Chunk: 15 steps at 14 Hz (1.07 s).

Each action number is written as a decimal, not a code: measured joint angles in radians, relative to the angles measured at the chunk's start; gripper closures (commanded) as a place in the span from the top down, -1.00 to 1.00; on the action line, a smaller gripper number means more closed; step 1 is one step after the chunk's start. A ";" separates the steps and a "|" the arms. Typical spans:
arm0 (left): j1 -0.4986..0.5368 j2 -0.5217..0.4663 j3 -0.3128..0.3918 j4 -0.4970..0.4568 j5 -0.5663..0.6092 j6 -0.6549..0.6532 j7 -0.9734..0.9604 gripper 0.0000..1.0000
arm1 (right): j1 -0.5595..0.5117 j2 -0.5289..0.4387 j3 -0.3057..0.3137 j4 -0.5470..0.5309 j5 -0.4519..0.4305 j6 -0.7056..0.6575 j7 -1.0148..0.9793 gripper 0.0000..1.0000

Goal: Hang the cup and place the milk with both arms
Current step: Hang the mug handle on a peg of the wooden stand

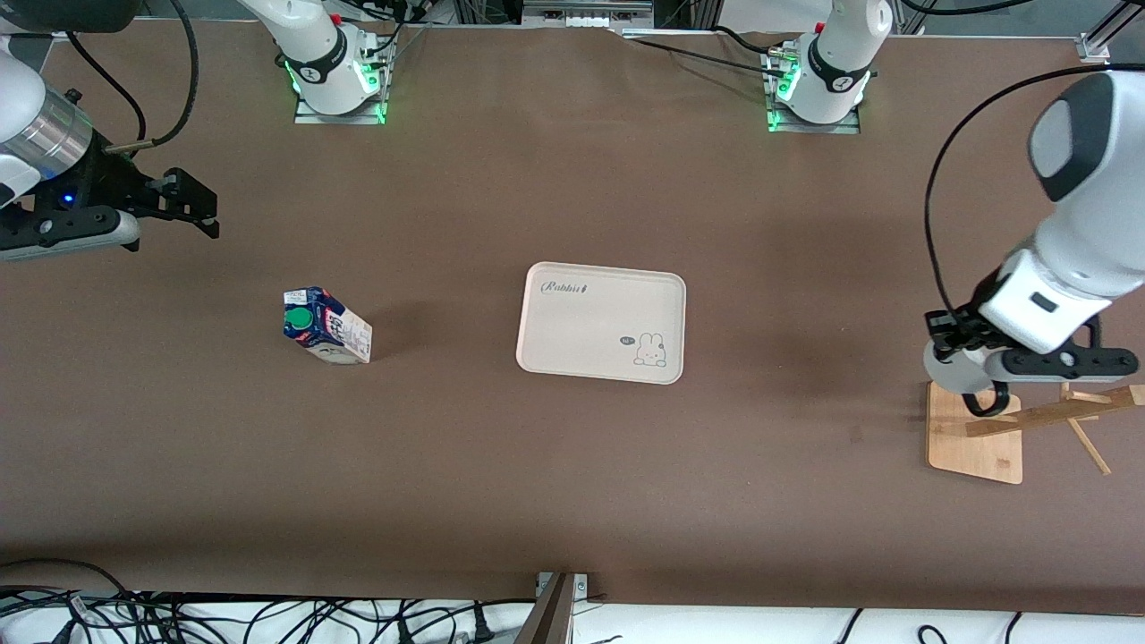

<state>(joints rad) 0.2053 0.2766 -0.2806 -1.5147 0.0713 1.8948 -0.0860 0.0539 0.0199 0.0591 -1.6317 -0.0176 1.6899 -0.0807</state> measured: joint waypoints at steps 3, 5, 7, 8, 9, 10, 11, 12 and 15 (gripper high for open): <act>0.068 0.001 0.002 0.000 -0.055 -0.002 0.082 -1.00 | -0.002 0.014 -0.004 0.000 -0.003 -0.001 0.000 1.00; 0.076 0.001 0.002 0.000 -0.058 -0.003 0.087 -1.00 | -0.002 0.018 -0.004 0.000 -0.003 -0.001 0.001 1.00; 0.079 0.001 0.001 0.000 -0.058 -0.012 0.087 -1.00 | -0.003 0.024 -0.005 0.000 -0.003 -0.001 0.001 1.00; 0.085 0.001 0.002 0.000 -0.058 -0.014 0.087 -1.00 | -0.004 0.027 -0.005 0.000 -0.003 -0.001 0.001 1.00; 0.097 0.001 0.002 0.000 -0.058 -0.015 0.095 -1.00 | -0.004 0.028 -0.005 0.000 -0.003 -0.001 0.001 1.00; 0.113 0.001 0.002 0.000 -0.059 -0.016 0.114 -1.00 | -0.004 0.029 -0.005 0.000 -0.003 -0.003 0.001 1.00; 0.131 0.003 0.002 0.000 -0.059 -0.017 0.128 -1.00 | -0.005 0.029 -0.006 0.000 -0.003 -0.005 0.001 1.00; 0.148 0.004 0.002 0.000 -0.063 -0.017 0.139 -1.00 | -0.008 0.031 -0.006 0.000 -0.003 -0.007 0.001 1.00; 0.193 0.011 0.003 -0.001 -0.116 -0.017 0.197 -1.00 | -0.012 0.036 -0.007 0.000 -0.003 -0.007 0.001 1.00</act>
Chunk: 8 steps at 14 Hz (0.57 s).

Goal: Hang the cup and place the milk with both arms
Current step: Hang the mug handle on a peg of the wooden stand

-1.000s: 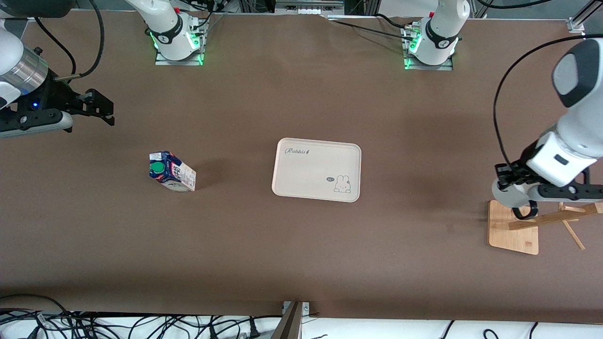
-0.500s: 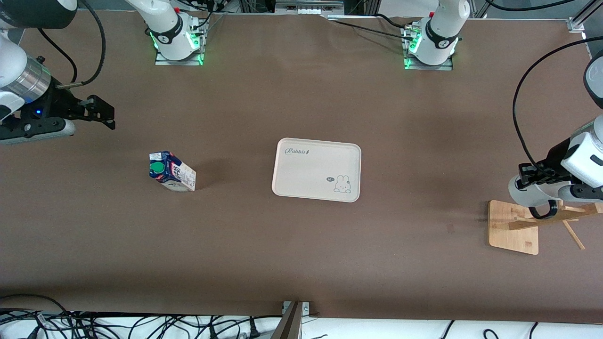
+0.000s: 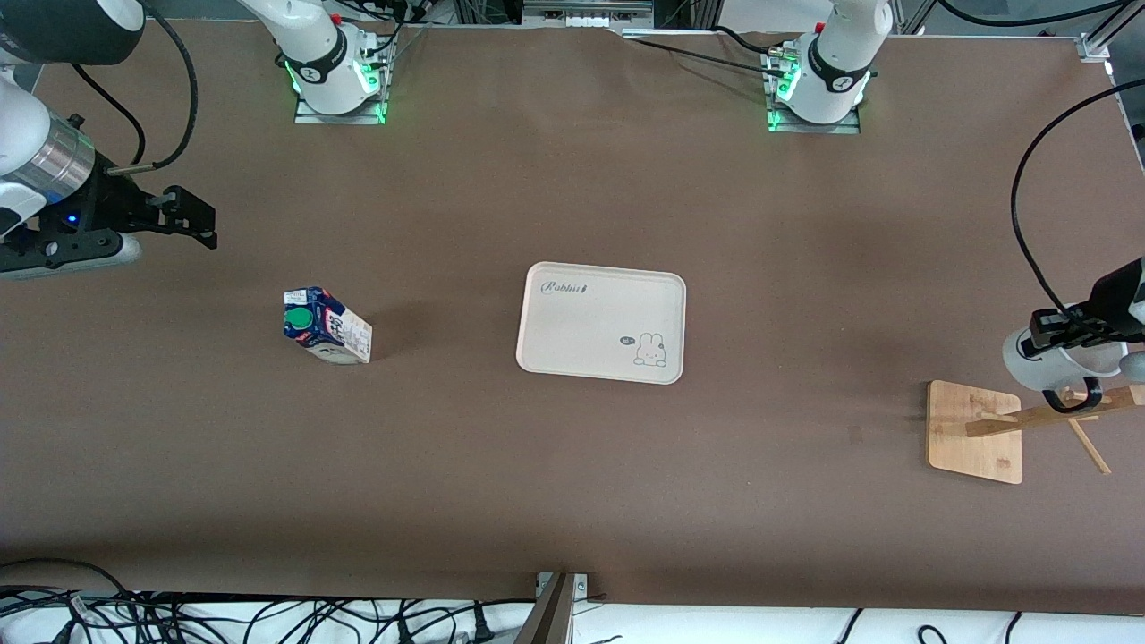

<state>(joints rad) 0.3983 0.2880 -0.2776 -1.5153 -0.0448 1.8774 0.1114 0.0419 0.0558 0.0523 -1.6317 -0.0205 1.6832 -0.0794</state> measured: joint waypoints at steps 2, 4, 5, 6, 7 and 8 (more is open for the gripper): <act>0.021 0.006 0.000 0.001 -0.012 0.000 0.023 -1.00 | 0.000 0.000 0.000 0.000 0.000 0.000 0.000 1.00; 0.036 0.007 0.000 0.002 -0.016 0.000 0.031 -1.00 | 0.000 0.001 0.000 0.000 0.000 0.000 0.000 1.00; 0.042 0.008 0.000 0.002 -0.016 0.000 0.031 -1.00 | 0.000 0.001 0.000 0.000 0.000 0.000 0.000 1.00; 0.047 0.010 0.000 0.002 -0.016 0.000 0.031 -1.00 | 0.000 0.001 0.000 0.000 0.000 0.000 0.000 1.00; 0.052 0.011 0.000 0.002 -0.016 0.000 0.031 -1.00 | 0.000 0.001 0.000 0.000 0.000 0.000 0.000 1.00; 0.057 0.012 0.000 0.002 -0.016 0.000 0.031 -1.00 | 0.000 0.001 0.000 0.000 0.000 0.000 0.000 1.00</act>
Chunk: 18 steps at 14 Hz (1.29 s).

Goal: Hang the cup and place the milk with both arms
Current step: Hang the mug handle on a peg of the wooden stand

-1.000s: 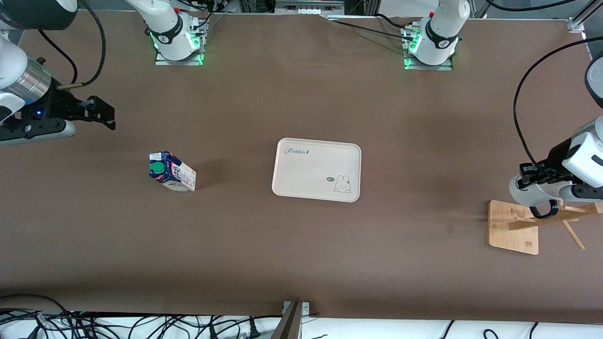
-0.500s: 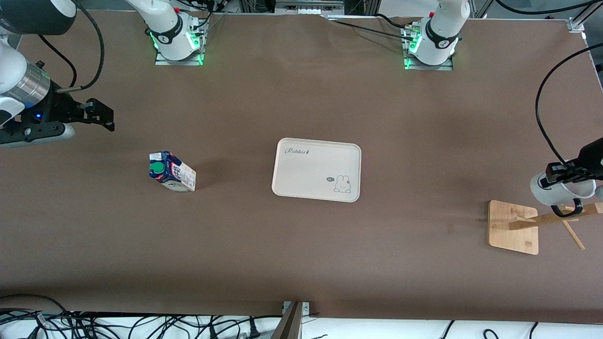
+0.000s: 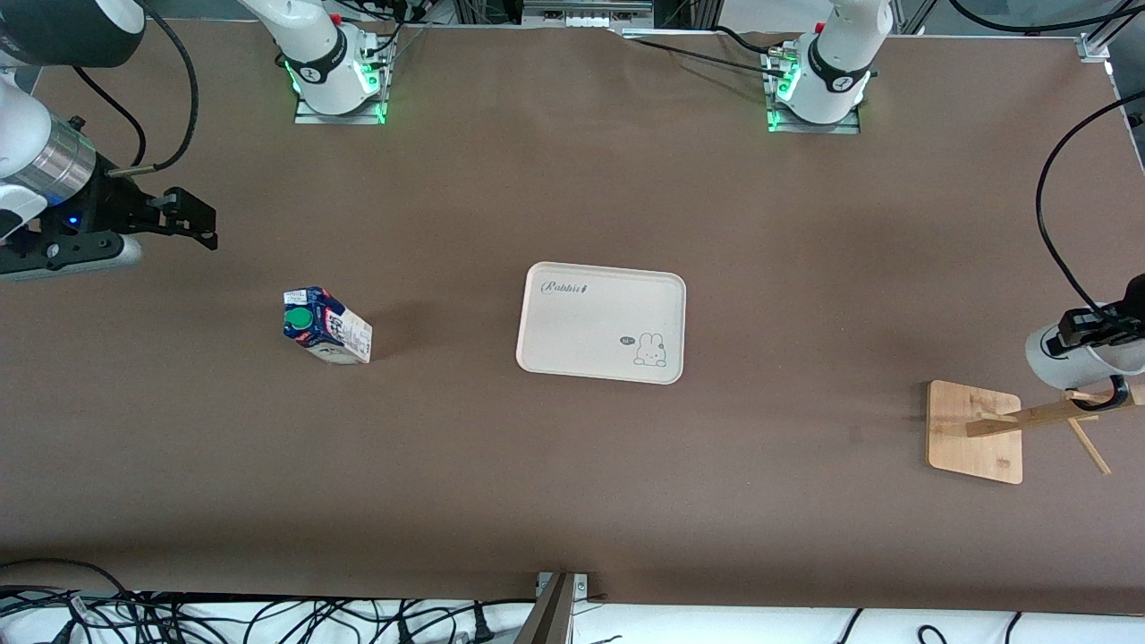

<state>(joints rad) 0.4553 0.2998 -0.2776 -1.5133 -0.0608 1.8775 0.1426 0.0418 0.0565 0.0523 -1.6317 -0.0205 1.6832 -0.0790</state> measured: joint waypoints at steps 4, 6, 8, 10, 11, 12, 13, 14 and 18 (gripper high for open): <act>0.027 0.006 0.000 0.000 0.000 0.000 0.001 -1.00 | 0.000 0.000 0.000 0.000 0.000 0.000 0.000 1.00; 0.032 0.012 0.000 0.000 -0.001 0.000 0.002 -1.00 | 0.000 0.000 0.000 0.000 0.000 0.000 0.000 1.00; 0.032 0.012 -0.002 0.000 -0.001 0.000 0.002 -1.00 | 0.000 0.000 0.000 0.000 0.000 0.000 0.000 1.00; 0.032 0.012 -0.002 0.000 -0.001 0.000 0.002 0.99 | 0.000 0.000 0.000 0.000 0.000 0.000 0.000 1.00; 0.032 0.012 -0.002 0.000 -0.001 0.000 0.002 1.00 | 0.000 0.000 0.000 0.000 0.000 0.000 0.000 1.00; 0.031 0.012 -0.003 0.001 -0.001 0.000 0.002 1.00 | 0.000 0.000 0.000 0.000 0.000 0.000 0.000 1.00; 0.031 0.012 -0.004 0.001 -0.001 0.000 0.002 1.00 | 0.000 0.000 0.000 0.000 0.000 0.000 0.000 1.00; 0.031 0.012 -0.006 0.002 -0.001 0.000 0.002 1.00 | 0.000 0.000 0.000 0.000 0.000 0.000 0.000 1.00; 0.029 0.012 -0.015 0.003 -0.001 0.000 0.001 1.00 | 0.000 0.000 0.000 0.000 0.000 0.000 0.000 1.00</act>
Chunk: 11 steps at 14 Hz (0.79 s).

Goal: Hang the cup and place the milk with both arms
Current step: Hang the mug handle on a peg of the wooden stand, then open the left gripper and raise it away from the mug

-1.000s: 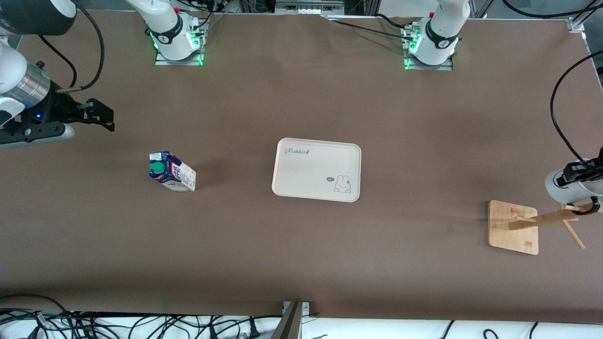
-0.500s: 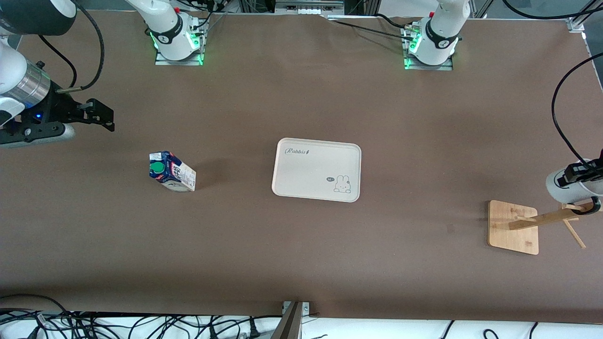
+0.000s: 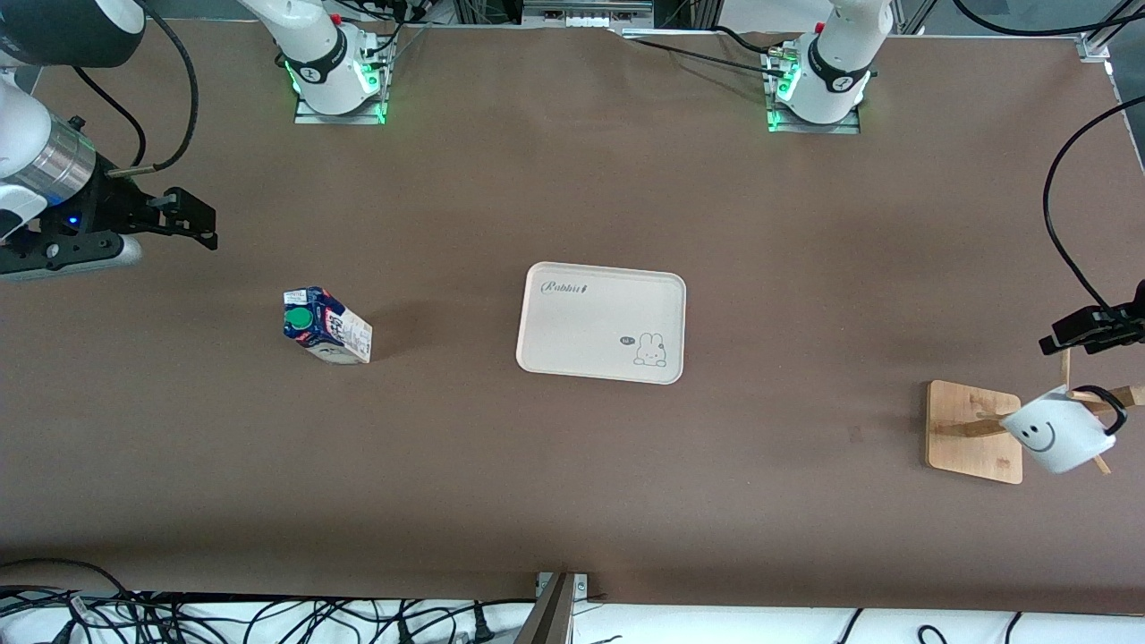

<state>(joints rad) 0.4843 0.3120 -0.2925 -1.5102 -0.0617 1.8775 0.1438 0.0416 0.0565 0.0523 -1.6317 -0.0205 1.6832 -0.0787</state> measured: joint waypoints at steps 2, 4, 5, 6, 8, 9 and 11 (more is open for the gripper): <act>-0.001 0.000 -0.005 0.003 0.000 0.000 0.000 1.00 | 0.000 0.000 0.000 0.000 0.000 0.000 0.000 1.00; -0.010 -0.004 -0.011 0.006 0.017 -0.005 0.001 1.00 | -0.001 0.000 0.000 0.000 0.000 0.000 0.000 1.00; -0.022 -0.007 -0.011 0.010 0.043 -0.020 0.000 1.00 | -0.001 0.000 0.000 0.000 0.000 0.000 0.000 1.00; -0.039 -0.012 -0.012 0.015 0.068 -0.040 -0.001 1.00 | -0.001 0.000 -0.001 0.000 0.000 0.000 0.000 1.00; -0.074 -0.032 -0.014 0.019 0.089 -0.085 -0.007 1.00 | -0.001 0.000 -0.001 0.000 0.000 0.000 0.000 1.00; -0.086 -0.042 -0.016 0.019 0.095 -0.104 -0.009 1.00 | -0.001 0.000 -0.001 0.000 0.000 0.000 0.000 1.00; -0.094 -0.061 -0.036 0.020 0.113 -0.134 -0.026 1.00 | -0.001 0.000 -0.001 0.000 0.000 0.000 0.000 1.00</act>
<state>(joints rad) 0.3900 0.2506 -0.3286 -1.4906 0.0513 1.7439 0.1177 0.0406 0.0565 0.0516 -1.6314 -0.0205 1.6834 -0.0784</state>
